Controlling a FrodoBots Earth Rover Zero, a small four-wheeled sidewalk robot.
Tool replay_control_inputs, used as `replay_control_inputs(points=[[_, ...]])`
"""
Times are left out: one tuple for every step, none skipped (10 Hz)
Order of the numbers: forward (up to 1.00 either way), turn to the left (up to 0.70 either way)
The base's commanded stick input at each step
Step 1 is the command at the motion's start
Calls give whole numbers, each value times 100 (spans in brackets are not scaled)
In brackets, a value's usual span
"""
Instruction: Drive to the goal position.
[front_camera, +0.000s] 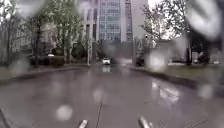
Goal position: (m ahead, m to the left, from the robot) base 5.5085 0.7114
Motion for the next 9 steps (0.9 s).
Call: replay_control_inputs(points=[[70, 0], [70, 0], [70, 0], [70, 0], [70, 0], [70, 0], [70, 0], [70, 0], [70, 0]])
